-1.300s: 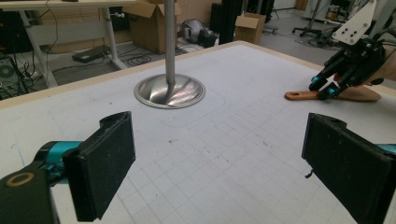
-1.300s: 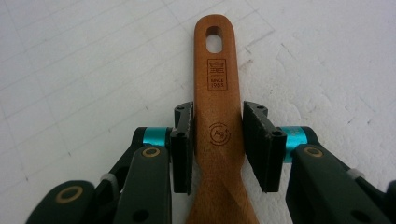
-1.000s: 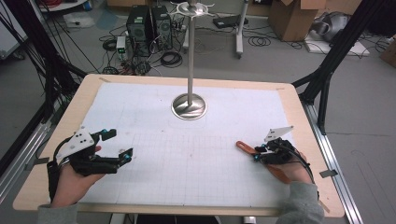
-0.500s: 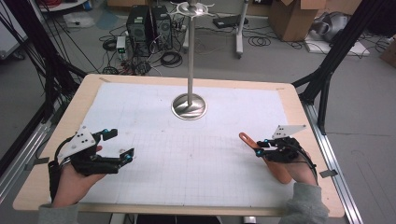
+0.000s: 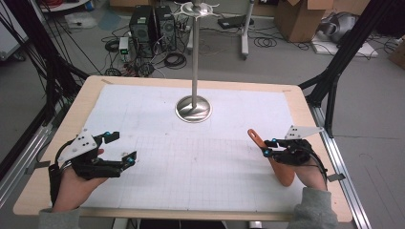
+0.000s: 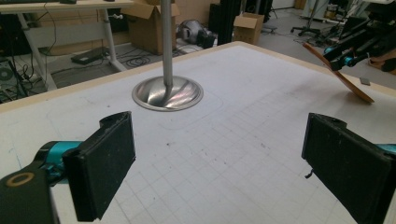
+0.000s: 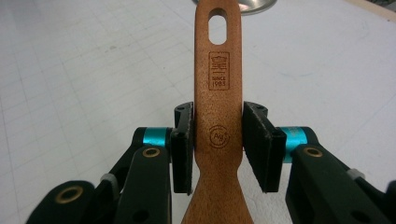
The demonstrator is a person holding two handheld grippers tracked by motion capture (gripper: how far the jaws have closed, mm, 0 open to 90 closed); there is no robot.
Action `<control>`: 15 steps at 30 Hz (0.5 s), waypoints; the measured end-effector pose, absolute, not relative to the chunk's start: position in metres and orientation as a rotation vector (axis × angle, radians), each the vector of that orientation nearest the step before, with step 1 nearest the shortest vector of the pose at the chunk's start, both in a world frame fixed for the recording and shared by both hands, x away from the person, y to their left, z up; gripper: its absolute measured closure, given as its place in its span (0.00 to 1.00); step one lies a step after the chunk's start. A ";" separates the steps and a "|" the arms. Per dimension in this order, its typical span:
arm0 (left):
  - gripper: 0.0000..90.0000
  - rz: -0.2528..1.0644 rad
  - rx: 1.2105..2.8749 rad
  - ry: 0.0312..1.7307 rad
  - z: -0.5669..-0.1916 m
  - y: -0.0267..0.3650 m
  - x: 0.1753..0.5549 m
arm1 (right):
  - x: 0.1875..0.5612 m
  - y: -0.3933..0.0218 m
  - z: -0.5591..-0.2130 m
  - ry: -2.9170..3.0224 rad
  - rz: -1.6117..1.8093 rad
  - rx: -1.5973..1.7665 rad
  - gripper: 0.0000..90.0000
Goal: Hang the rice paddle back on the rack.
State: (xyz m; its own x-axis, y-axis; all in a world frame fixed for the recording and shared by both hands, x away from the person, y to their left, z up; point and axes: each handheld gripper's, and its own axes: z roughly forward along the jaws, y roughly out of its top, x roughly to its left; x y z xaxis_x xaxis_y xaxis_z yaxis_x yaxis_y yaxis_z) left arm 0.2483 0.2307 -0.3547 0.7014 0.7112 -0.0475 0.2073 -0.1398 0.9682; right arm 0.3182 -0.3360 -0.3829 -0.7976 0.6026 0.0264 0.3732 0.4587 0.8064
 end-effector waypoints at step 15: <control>0.11 0.518 1.691 0.748 -0.355 0.231 0.249 | 0.311 -0.343 -0.370 2.351 1.387 0.815 0.72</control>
State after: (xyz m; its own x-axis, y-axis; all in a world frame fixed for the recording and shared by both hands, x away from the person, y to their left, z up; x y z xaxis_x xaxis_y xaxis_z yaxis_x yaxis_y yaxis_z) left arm 0.2486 0.2315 -0.3549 0.6989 0.7137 -0.0472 0.2072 -0.1389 0.9684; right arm 0.3114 -0.3428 -0.3703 -0.7970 0.6030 0.0339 0.3214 0.3758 0.8692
